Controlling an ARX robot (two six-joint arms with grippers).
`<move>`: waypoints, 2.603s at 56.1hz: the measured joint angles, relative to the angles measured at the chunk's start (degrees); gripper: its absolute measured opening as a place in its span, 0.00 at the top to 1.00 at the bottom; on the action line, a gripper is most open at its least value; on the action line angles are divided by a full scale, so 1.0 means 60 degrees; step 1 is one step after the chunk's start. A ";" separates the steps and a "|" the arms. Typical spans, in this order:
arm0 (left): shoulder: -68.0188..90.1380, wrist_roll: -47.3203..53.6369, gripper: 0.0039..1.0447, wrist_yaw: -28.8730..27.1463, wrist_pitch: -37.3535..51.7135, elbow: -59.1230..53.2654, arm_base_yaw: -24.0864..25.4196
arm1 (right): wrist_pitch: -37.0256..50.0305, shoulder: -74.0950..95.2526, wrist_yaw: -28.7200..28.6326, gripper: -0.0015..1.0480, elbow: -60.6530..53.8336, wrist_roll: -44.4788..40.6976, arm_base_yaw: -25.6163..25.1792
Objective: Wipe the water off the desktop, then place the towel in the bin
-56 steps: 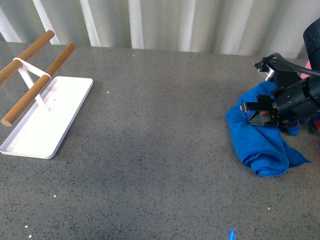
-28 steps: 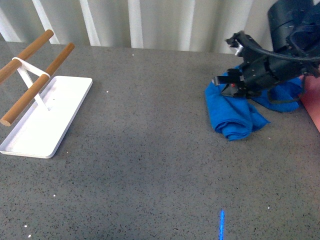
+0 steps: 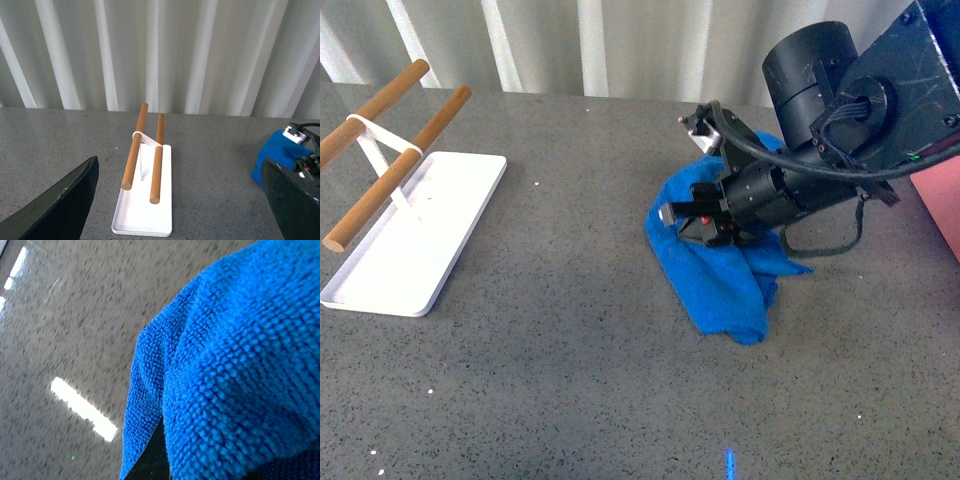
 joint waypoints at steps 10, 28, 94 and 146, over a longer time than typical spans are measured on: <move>0.0000 0.0000 0.06 -0.0004 0.0000 0.0000 0.0000 | -0.0229 -0.0969 0.0036 0.96 -0.1534 -0.0586 -0.0113; 0.0000 0.0000 0.06 0.0000 0.0000 0.0000 0.0000 | -0.0951 -0.2404 0.0736 0.96 -0.2871 -0.2317 -0.1927; 0.0000 0.0000 0.06 0.0000 0.0000 0.0000 0.0000 | -0.3960 -0.4258 0.1566 0.96 0.2510 -0.3814 -0.6805; 0.0000 0.0000 0.06 0.0000 0.0000 0.0000 0.0000 | -0.4091 -0.1661 0.2004 0.46 0.1395 -0.3413 -0.8174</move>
